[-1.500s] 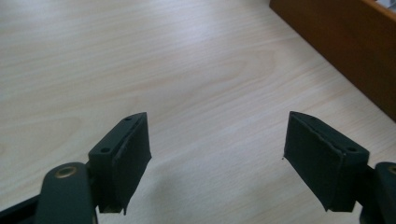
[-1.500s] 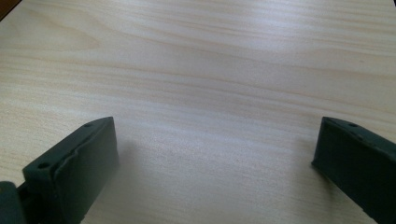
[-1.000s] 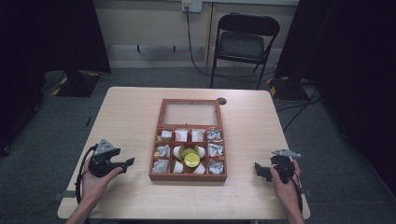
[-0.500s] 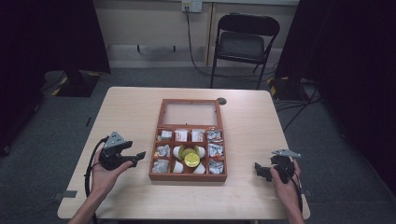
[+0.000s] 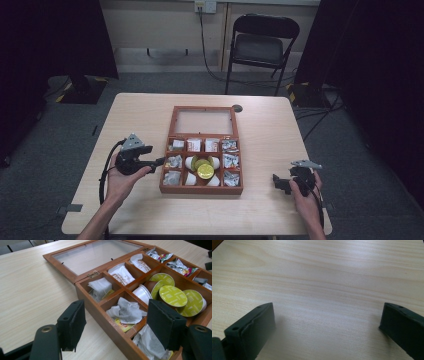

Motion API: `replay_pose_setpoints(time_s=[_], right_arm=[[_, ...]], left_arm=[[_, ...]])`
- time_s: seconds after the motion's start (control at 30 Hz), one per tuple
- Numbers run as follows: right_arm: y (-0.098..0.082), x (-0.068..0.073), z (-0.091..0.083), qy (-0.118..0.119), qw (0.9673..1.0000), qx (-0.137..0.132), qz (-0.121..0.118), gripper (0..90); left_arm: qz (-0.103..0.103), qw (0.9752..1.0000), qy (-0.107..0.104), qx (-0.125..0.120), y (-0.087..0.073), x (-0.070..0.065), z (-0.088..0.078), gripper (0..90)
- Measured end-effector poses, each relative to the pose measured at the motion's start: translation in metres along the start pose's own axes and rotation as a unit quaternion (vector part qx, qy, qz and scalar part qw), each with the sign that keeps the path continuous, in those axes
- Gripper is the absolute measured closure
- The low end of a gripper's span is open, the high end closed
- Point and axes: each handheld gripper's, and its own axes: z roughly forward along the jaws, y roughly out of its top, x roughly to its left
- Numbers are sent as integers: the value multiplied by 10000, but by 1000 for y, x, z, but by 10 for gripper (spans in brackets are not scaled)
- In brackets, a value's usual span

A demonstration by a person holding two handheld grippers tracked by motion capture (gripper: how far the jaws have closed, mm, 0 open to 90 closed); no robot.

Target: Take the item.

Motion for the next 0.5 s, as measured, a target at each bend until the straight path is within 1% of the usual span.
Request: replay_pose_setpoints(time_s=[0.13, 0.2, 0.27, 0.37, 0.47, 0.5], right_arm=[[0, 0, 0, -1, 10000, 0, 0, 0], [0, 0, 0, -1, 10000, -1, 4, 0], [0, 0, 0, 1, 10000, -2, 4, 0], [0, 0, 0, 0, 10000, -2, 4, 0], [0, 0, 0, 1, 10000, -2, 5, 0], [0, 0, 0, 0, 10000, -2, 4, 0]], left_arm=[[23, 9999, -125, -41, 6, -5, 3, 313], [17, 9999, -145, -40, 7, -6, 4, 313], [46, 9998, -193, -36, 9, -8, 6, 314], [142, 9995, -288, -10, 13, -12, 10, 323], [174, 9996, -216, -84, 16, -17, 13, 334], [156, 9995, -272, -83, 18, -18, 15, 334]])
